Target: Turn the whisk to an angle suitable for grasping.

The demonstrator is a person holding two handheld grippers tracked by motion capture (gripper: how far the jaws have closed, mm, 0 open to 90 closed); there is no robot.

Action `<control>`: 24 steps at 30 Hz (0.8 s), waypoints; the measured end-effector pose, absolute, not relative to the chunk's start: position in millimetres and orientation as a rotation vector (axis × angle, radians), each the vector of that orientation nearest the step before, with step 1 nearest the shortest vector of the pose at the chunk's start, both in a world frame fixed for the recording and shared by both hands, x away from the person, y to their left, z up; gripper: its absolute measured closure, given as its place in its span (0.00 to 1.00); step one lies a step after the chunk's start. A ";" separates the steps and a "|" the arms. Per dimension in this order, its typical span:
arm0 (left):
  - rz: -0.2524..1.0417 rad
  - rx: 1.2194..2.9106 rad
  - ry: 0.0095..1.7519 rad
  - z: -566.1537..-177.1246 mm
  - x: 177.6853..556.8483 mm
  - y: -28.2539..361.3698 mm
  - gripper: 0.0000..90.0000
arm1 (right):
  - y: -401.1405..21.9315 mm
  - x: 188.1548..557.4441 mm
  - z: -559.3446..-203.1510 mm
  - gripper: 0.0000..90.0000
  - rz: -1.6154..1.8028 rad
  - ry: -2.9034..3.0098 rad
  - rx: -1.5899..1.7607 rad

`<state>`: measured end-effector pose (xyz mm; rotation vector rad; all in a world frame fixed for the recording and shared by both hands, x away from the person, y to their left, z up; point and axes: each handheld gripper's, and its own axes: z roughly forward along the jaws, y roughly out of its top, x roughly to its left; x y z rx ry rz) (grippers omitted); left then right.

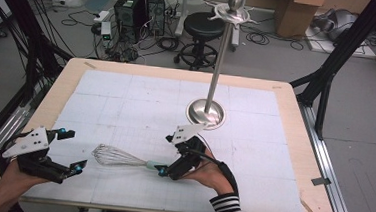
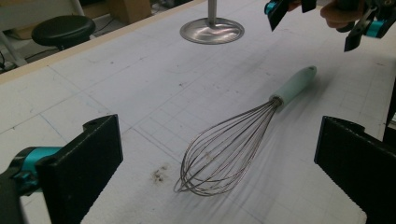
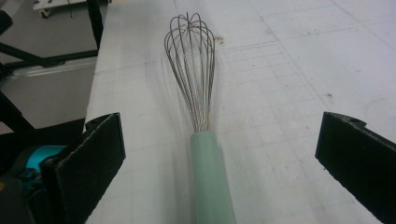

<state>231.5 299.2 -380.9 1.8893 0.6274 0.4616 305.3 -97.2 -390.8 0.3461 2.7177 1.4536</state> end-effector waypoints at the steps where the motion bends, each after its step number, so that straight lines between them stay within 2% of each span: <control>1: 0.460 1.890 0.625 -380.1 232.0 298.9 0.02 | -102.5 304.8 -388.4 0.00 1.463 2.708 0.352; 12: 0.439 1.917 0.555 -366.1 244.2 282.8 0.02 | -167.5 294.0 -361.3 0.00 1.507 2.588 0.445; 24: 0.389 1.995 0.427 -346.3 259.1 254.5 0.02 | -215.2 285.0 -355.1 0.00 1.531 2.529 0.520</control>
